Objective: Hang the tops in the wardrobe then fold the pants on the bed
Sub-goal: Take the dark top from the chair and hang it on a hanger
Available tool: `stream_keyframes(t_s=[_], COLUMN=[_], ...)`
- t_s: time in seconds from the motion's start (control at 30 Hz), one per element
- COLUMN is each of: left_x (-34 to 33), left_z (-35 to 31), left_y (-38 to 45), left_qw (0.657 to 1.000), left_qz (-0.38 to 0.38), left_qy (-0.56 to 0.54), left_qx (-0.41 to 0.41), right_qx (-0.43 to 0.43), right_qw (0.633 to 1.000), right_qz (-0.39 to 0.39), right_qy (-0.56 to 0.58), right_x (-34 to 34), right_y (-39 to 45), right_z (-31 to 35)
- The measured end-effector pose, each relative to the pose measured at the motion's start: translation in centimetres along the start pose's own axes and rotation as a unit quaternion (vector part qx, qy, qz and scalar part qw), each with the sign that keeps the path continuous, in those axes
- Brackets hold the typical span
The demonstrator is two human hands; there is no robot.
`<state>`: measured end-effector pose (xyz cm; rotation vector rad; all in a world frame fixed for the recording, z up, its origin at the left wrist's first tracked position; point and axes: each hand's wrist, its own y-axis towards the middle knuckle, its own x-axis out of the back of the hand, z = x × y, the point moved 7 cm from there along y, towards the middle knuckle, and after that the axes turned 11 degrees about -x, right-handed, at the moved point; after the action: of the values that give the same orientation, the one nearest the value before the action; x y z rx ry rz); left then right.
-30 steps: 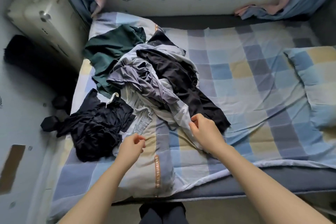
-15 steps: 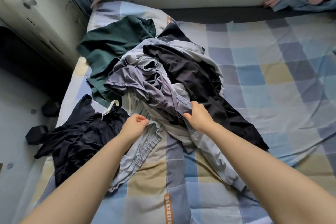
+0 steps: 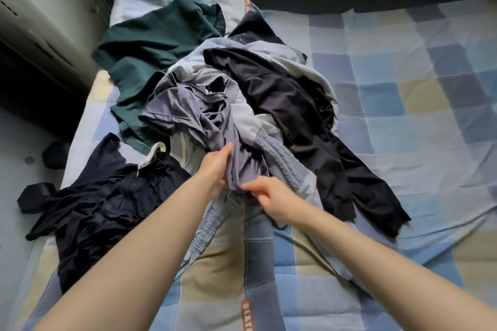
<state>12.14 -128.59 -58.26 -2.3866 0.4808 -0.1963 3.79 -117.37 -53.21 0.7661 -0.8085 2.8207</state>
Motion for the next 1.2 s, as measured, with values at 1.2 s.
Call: stream_keyframes(t_s=[1.2], left_x=[10.9], left_z=[-2.6], left_y=[-41.9], left_qw=[0.945], left_qz=[0.206], left_qy=[0.239], left_qx=[-0.084], right_qx=[-0.131], right_qw=[0.861], right_qz=[-0.042], right_qy=[0.489], right_x=[2.9], right_y=[-30.5], right_z=[17.4])
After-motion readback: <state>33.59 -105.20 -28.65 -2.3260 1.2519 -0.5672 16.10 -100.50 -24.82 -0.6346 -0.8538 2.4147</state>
